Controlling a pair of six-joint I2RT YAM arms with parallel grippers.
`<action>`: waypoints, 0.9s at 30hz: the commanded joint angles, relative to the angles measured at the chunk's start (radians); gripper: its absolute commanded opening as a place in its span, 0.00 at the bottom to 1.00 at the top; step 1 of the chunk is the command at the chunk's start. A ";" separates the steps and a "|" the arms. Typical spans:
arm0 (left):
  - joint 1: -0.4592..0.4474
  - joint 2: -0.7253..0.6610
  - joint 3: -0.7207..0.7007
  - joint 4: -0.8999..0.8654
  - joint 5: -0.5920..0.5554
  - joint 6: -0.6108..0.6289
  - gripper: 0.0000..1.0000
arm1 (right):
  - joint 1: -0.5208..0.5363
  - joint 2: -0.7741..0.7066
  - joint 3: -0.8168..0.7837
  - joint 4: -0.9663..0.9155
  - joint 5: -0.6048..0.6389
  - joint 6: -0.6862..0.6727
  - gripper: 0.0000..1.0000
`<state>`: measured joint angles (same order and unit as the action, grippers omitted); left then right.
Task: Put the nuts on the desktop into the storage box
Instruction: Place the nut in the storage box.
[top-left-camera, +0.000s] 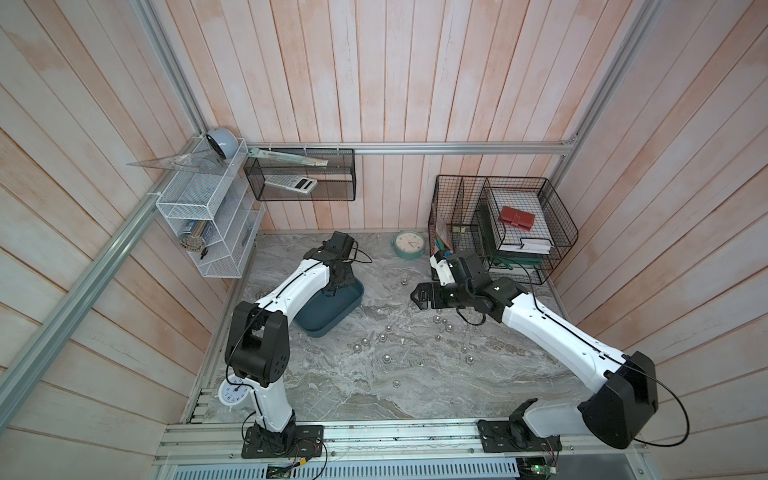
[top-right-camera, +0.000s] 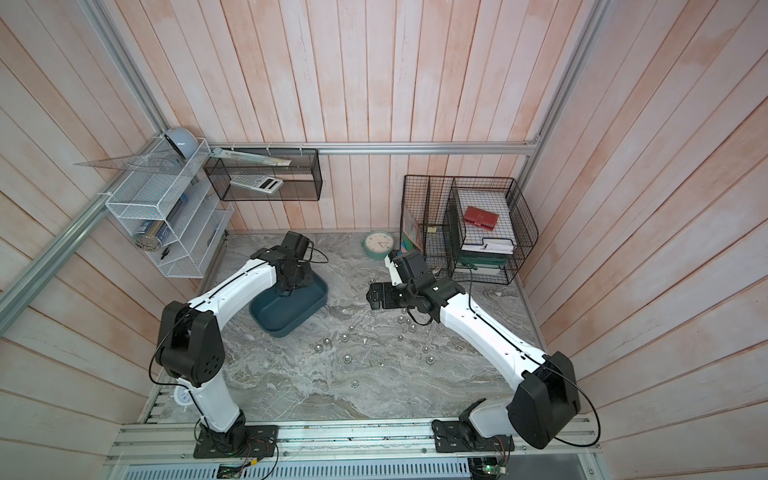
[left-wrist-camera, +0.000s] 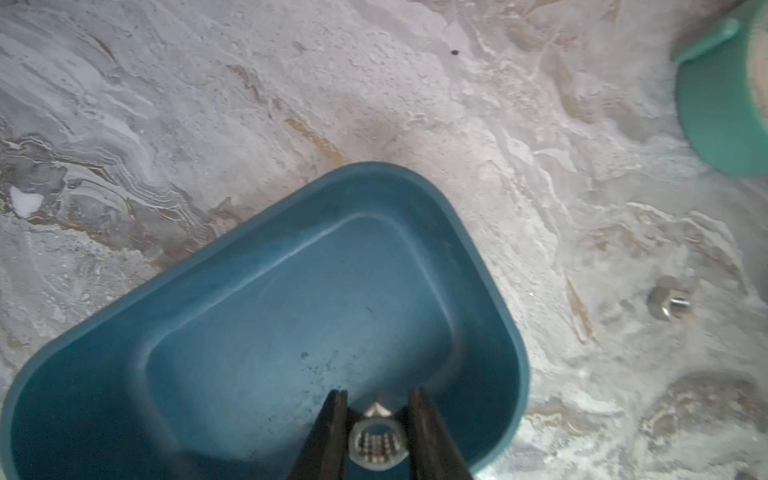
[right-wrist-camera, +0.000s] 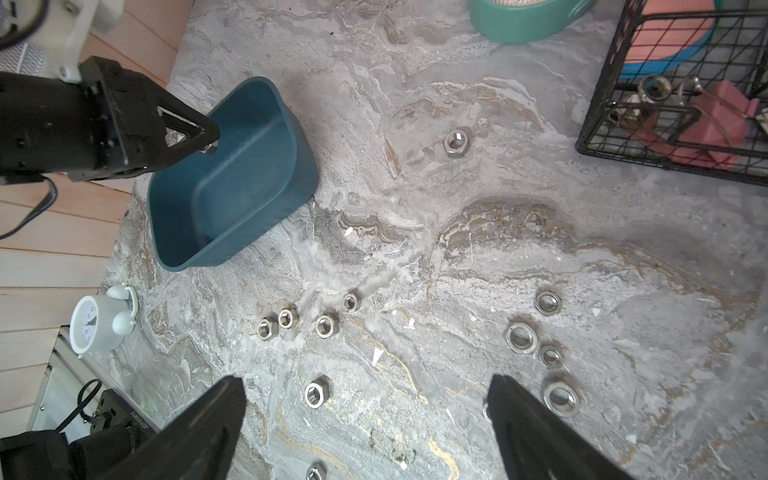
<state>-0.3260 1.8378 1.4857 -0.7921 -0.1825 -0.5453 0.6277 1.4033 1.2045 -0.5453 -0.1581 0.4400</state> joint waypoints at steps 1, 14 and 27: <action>0.026 0.068 0.002 0.036 -0.030 0.037 0.19 | 0.016 0.024 0.039 0.000 0.006 -0.012 0.98; 0.042 0.234 0.093 0.122 -0.039 0.055 0.21 | 0.022 0.028 0.054 -0.035 0.041 -0.018 0.98; 0.044 0.247 0.092 0.142 -0.034 0.042 0.39 | 0.021 0.019 0.042 -0.051 0.086 -0.020 0.98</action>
<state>-0.2878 2.1094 1.5803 -0.6632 -0.2104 -0.5007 0.6437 1.4250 1.2316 -0.5789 -0.0971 0.4355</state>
